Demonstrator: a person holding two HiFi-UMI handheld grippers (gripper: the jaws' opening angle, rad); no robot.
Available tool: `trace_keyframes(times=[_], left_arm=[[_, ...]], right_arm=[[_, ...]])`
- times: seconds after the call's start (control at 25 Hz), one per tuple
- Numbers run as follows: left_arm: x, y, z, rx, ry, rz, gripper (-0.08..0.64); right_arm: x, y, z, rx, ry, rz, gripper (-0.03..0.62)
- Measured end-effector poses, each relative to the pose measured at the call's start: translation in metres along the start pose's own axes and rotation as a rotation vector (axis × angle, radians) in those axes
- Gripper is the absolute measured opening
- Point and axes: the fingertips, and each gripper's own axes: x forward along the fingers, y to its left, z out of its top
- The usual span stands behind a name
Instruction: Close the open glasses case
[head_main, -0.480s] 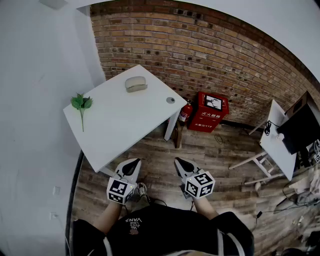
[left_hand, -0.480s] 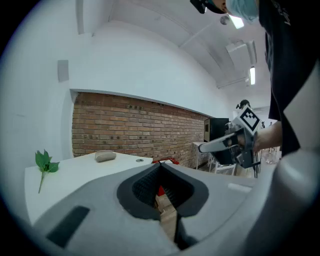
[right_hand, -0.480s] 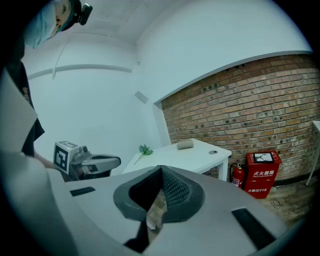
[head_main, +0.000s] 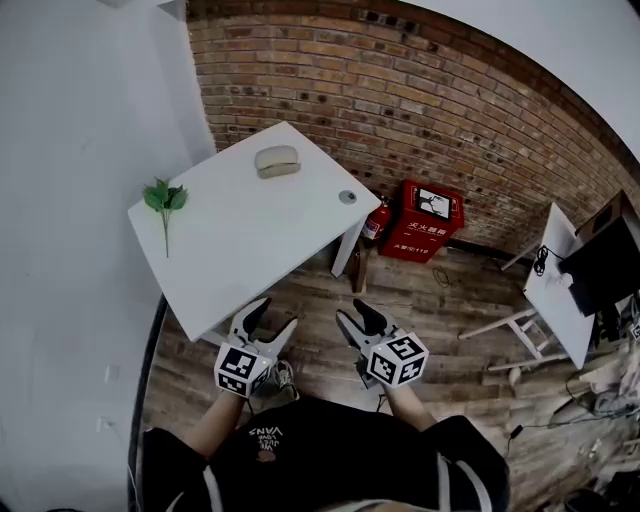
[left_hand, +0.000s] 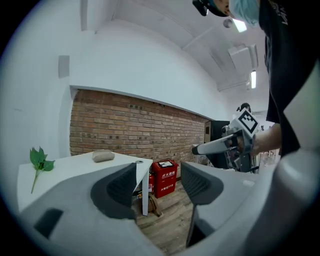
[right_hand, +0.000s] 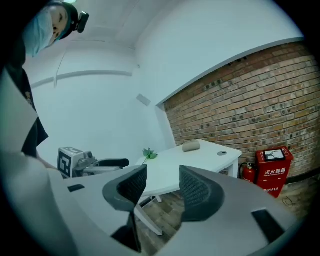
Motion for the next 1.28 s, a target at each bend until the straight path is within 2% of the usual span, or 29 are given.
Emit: trace_keyframes(times=[0.04, 0.16, 0.28, 0.64, 0.88, 1.04, 1.28], left_arm=[[0.005, 0.004, 0.000, -0.003, 0.004, -0.006, 0.278], [0.017, 0.022, 0.003, 0.005, 0.010, -0.018, 0.278], [0.026, 0.048, 0.004, -0.004, 0.005, -0.016, 0.282], [0.052, 0.112, 0.004, -0.036, 0.024, -0.047, 0.293], [0.067, 0.132, -0.006, -0.068, 0.054, -0.031, 0.293], [0.082, 0.144, -0.010, -0.084, 0.069, 0.004, 0.293], [0.120, 0.167, 0.005, -0.101, 0.048, 0.090, 0.293]], right_arm=[[0.007, -0.003, 0.002, 0.008, 0.000, 0.001, 0.192], [0.030, -0.012, 0.011, 0.030, -0.001, 0.000, 0.246], [0.056, -0.017, 0.020, 0.029, -0.003, -0.006, 0.271], [0.121, -0.031, 0.035, 0.073, -0.010, -0.050, 0.276], [0.140, -0.052, 0.034, 0.100, 0.014, -0.062, 0.276], [0.157, -0.072, 0.042, 0.099, 0.018, -0.043, 0.276], [0.184, -0.108, 0.058, 0.084, 0.047, 0.025, 0.276]])
